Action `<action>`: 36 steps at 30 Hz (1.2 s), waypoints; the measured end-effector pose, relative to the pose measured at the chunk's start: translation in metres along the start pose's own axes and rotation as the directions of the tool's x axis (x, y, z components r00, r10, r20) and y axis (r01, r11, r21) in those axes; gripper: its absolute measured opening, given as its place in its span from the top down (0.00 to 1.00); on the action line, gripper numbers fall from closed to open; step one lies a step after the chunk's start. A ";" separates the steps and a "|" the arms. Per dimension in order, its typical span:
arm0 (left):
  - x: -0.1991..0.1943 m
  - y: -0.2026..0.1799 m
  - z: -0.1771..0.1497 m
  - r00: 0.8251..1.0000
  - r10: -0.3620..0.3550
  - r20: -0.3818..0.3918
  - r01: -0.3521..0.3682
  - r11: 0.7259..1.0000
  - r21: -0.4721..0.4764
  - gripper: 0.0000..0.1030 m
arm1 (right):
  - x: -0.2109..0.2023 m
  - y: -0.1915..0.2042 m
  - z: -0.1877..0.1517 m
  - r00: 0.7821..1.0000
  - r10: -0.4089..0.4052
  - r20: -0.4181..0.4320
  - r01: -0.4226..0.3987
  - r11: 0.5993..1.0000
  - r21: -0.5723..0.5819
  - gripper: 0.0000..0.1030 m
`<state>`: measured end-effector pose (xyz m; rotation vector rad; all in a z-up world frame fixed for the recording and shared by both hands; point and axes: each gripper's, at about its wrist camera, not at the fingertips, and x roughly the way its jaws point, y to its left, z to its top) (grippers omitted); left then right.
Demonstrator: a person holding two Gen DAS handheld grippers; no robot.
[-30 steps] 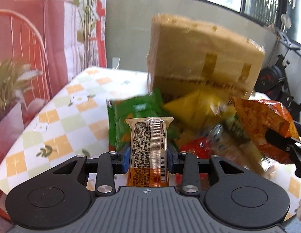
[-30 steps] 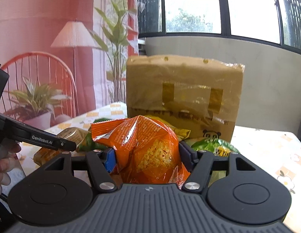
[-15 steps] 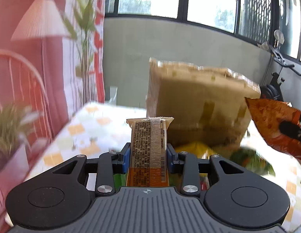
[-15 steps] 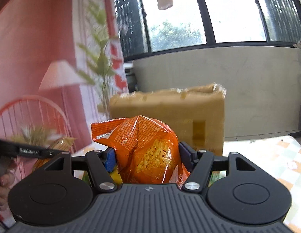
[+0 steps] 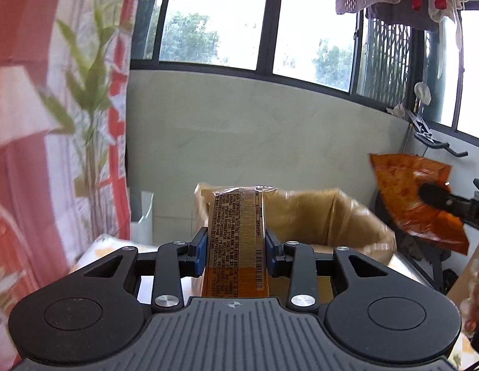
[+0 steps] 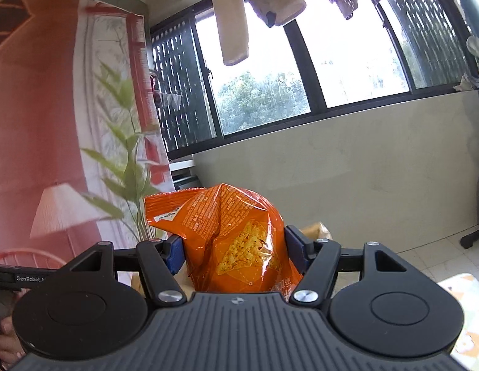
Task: Organize snacks
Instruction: 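Carry both snacks to the lined box and open both tools inside, then grasp the green chip bag with the left tool while the right tool grasps the green cracker bag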
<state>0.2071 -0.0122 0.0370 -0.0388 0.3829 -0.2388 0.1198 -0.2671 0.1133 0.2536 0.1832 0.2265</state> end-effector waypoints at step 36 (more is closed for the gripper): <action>0.051 0.036 0.023 0.997 0.063 -0.033 -0.063 0.998 -0.018 0.10 | 0.066 -0.033 0.001 0.977 0.019 -0.210 -0.012 0.999 0.034 0.06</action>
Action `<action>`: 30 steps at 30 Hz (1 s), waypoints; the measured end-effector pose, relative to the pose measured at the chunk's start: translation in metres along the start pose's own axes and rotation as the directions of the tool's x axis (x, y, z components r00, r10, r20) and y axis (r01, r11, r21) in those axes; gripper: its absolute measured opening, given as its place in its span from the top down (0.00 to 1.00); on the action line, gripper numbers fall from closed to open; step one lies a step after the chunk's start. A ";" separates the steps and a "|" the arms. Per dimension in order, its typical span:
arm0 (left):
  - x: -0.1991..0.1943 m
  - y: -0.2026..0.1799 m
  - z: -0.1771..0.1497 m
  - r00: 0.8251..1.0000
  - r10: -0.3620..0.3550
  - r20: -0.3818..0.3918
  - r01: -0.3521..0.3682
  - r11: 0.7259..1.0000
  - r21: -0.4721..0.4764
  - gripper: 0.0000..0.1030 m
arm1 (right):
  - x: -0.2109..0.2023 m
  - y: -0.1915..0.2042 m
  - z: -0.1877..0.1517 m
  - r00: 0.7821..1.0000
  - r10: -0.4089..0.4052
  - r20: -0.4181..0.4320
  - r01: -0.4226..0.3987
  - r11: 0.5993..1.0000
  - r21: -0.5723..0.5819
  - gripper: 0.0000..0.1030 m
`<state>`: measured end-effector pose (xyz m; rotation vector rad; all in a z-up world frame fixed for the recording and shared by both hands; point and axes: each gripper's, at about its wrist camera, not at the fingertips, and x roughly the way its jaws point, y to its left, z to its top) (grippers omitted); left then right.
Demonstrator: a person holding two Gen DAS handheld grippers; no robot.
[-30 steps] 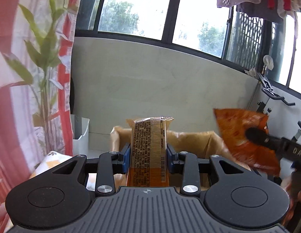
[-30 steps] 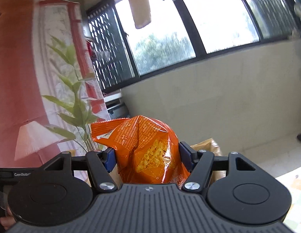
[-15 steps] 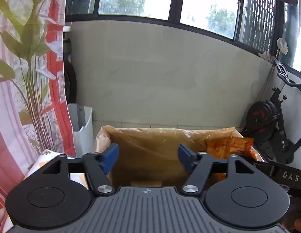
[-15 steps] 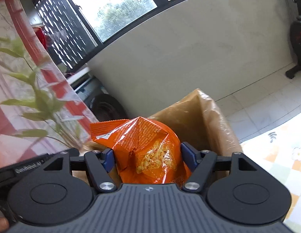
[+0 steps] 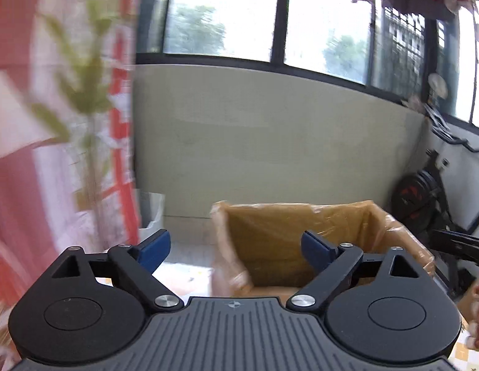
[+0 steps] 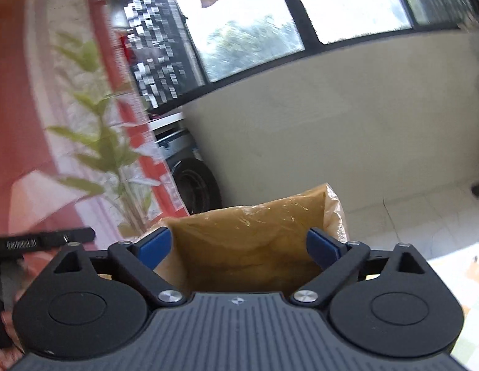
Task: Organize snacks
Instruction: 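Grasp the green chip bag with the left tool while the right tool grasps the green cracker bag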
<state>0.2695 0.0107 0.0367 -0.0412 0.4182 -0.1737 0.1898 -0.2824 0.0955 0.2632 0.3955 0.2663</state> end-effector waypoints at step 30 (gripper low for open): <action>-0.028 0.065 -0.150 0.964 0.092 -0.251 -0.129 0.983 -0.134 0.13 | 0.012 -0.019 -0.171 0.875 -0.205 -0.439 0.227 0.974 -0.002 0.03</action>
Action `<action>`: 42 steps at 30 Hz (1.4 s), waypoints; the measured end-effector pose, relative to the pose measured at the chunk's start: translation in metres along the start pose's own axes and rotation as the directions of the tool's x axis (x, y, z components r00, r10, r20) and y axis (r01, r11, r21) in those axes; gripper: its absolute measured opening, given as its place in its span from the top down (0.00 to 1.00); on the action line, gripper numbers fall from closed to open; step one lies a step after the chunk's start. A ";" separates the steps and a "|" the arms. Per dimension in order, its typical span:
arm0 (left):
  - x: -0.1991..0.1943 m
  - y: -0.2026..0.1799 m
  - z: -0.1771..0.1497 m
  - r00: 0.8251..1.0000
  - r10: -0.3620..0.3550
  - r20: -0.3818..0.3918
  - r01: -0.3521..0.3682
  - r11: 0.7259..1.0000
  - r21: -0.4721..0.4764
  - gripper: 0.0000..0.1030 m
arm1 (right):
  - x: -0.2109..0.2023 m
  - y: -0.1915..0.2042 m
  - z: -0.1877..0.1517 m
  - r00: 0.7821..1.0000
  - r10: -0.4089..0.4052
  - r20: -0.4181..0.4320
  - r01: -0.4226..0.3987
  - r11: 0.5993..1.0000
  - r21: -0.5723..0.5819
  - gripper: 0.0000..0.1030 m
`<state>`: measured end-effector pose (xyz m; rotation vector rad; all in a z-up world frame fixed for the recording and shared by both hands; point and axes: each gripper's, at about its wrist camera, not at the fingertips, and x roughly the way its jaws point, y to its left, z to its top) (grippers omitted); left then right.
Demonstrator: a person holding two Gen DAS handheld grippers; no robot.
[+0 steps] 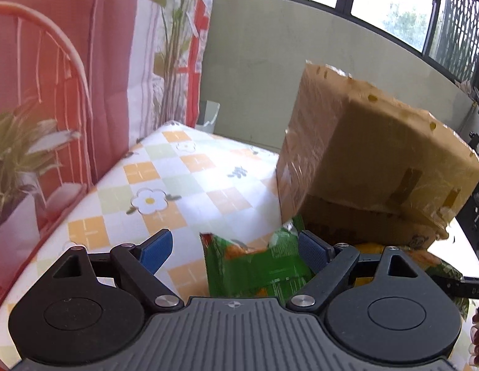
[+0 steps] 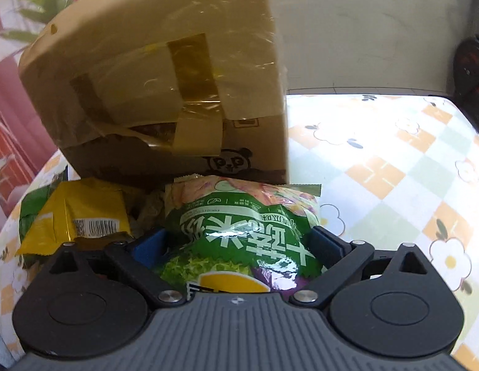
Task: Organize snacks
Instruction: 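Grasp the green chip bag with the left tool while the right tool grasps the green cracker bag, then carry both green bags to the lined box and release them inside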
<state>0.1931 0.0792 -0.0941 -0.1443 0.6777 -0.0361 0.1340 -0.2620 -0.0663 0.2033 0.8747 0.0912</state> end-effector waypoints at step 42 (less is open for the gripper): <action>-0.005 -0.023 -0.013 0.999 0.033 0.006 -0.033 0.991 0.130 0.27 | -0.049 0.034 -0.029 0.988 0.115 0.102 -0.099 0.983 -0.154 0.31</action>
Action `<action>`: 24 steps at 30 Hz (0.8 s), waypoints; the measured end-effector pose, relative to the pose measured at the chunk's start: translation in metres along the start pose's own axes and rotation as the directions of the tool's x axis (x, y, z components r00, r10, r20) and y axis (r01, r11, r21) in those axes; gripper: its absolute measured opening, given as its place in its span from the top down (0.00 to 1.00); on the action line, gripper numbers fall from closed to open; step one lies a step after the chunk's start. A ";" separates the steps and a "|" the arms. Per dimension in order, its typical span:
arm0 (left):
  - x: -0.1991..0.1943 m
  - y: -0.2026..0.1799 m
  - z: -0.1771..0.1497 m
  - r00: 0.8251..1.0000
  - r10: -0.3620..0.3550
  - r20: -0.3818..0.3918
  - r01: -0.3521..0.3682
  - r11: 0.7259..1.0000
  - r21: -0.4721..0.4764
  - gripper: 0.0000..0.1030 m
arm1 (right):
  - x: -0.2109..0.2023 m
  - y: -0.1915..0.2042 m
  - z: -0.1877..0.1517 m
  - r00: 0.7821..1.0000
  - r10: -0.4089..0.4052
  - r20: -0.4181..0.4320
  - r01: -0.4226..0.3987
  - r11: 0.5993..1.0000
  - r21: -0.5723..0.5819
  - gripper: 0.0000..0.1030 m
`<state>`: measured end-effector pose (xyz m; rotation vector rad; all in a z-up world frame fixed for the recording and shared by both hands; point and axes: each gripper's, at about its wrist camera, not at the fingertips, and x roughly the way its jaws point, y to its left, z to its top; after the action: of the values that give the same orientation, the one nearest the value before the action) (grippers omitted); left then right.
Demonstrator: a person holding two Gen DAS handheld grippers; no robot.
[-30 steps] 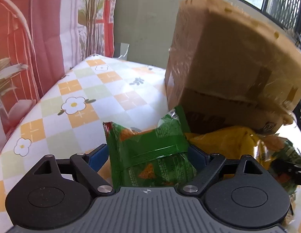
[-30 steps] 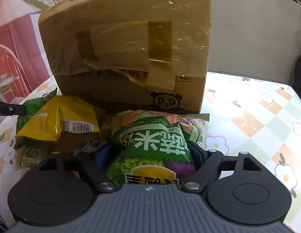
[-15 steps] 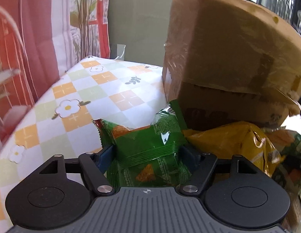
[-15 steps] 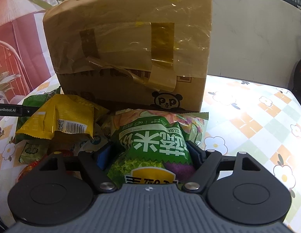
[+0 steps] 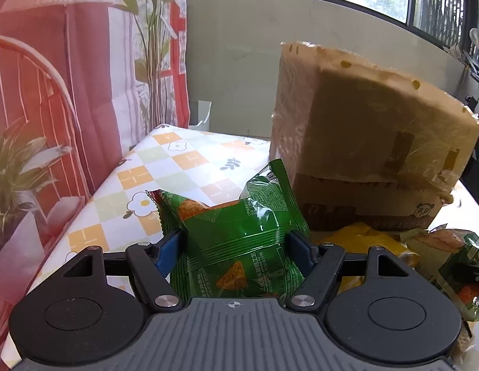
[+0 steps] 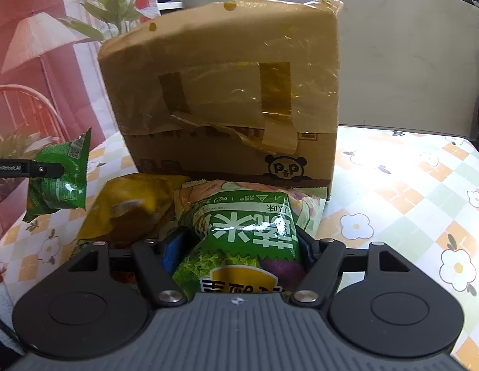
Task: Organize snacks
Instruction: 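Carry both green bags to the lined box and release them inside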
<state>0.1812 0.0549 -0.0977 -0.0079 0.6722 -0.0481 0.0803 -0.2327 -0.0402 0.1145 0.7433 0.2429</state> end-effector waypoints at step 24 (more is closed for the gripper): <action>-0.077 -0.052 0.076 0.951 -0.140 0.275 0.114 0.987 0.111 0.26 | -0.105 0.003 0.093 0.920 0.102 0.379 -0.100 0.995 -0.025 0.31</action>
<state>0.1664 0.0064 0.0111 0.0319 0.3820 -0.1995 0.0691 -0.2583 0.0974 0.1897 0.3498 0.3105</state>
